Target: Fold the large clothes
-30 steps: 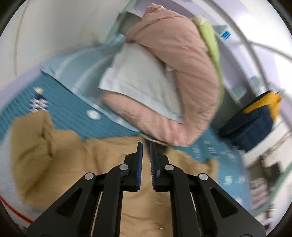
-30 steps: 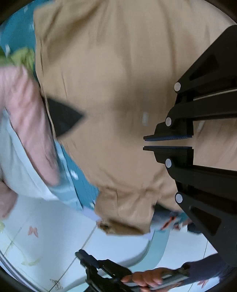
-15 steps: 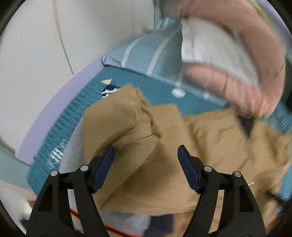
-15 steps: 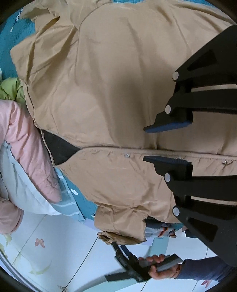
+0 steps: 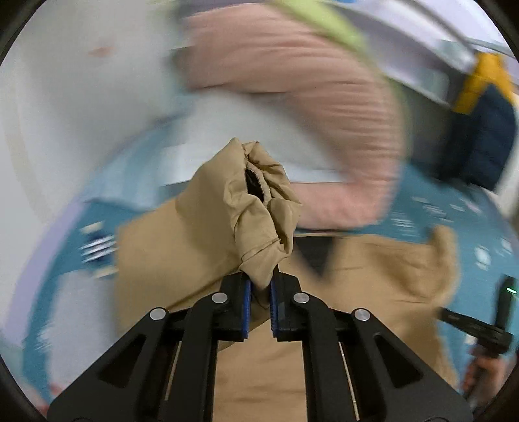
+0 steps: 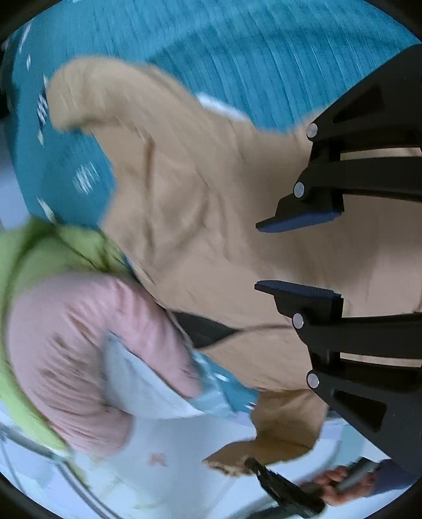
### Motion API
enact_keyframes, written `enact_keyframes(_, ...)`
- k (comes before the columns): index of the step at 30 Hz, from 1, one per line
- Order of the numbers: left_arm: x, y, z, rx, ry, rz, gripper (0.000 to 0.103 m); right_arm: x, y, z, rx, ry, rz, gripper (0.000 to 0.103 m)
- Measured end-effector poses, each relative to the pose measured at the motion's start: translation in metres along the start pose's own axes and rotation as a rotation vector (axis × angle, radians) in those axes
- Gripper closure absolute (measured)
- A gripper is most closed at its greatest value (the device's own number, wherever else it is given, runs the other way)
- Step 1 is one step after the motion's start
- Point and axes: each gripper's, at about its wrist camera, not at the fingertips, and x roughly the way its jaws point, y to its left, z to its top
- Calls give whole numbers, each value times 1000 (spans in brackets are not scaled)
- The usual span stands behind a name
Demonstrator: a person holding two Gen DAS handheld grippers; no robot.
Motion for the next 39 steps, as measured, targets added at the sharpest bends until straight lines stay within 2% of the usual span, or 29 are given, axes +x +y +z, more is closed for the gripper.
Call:
enact_keyframes(2, 24, -52, -3, 43, 27, -85, 94, -10, -18, 6, 46, -39, -23, 70)
enact_keyframes(4, 51, -86, -13, 62, 77, -135, 94, -19, -36, 10, 93, -70, -46, 67)
enact_keyframes(6, 91, -114, -30, 70, 165, -147, 94, -27, -53, 14, 123, -97, -83, 66)
enact_keyframes(8, 123, -132, -50, 92, 229, -136, 94, -36, -68, 18, 151, -129, -101, 65)
enact_keyframes(10, 147, -136, -65, 74, 282, -150, 93, -43, -83, 22, 191, -159, -118, 58)
enact_keyframes(13, 173, -146, -90, 54, 383, -165, 83, -49, -109, 27, 244, -191, -142, 56)
enact_keyframes(14, 178, -149, -96, 64, 406, -168, 74, -49, -116, 29, 259, -196, -146, 55)
enact_keyframes(18, 170, -150, -99, 34, 392, -205, 56, -43, -141, 52, 269, -214, -153, 54)
enact_keyframes(22, 149, -161, -95, 23, 336, -256, 54, -30, -158, 89, 318, -240, -121, 44)
enact_keyframes(25, 148, -174, -92, 36, 315, -274, 54, -10, -177, 118, 414, -233, -96, 43)
enact_keyframes(29, 166, -194, -100, 79, 370, -272, 54, 14, -206, 138, 550, -203, -159, 42)
enact_keyframes(30, 168, -195, -101, 88, 387, -273, 54, 16, -212, 139, 570, -208, -158, 41)
enact_keyframes(31, 177, -197, -108, 100, 435, -278, 54, 23, -220, 140, 601, -204, -113, 41)
enact_keyframes(32, 184, -198, -113, 102, 463, -273, 54, 28, -226, 140, 633, -197, -69, 48)
enact_keyframes(33, 188, -198, -117, 103, 470, -272, 54, 29, -230, 139, 650, -210, -21, 59)
enact_keyframes(34, 189, -197, -118, 108, 466, -272, 54, 29, -231, 139, 650, -231, 57, 89)
enact_keyframes(35, 190, -198, -119, 112, 462, -272, 54, 26, -229, 140, 641, -244, 94, 95)
enact_keyframes(36, 189, -197, -118, 108, 464, -277, 54, 14, -221, 140, 597, -295, 90, 96)
enact_keyframes(39, 183, -186, -110, 27, 446, -352, 52, -17, -184, 144, 387, -384, -29, 96)
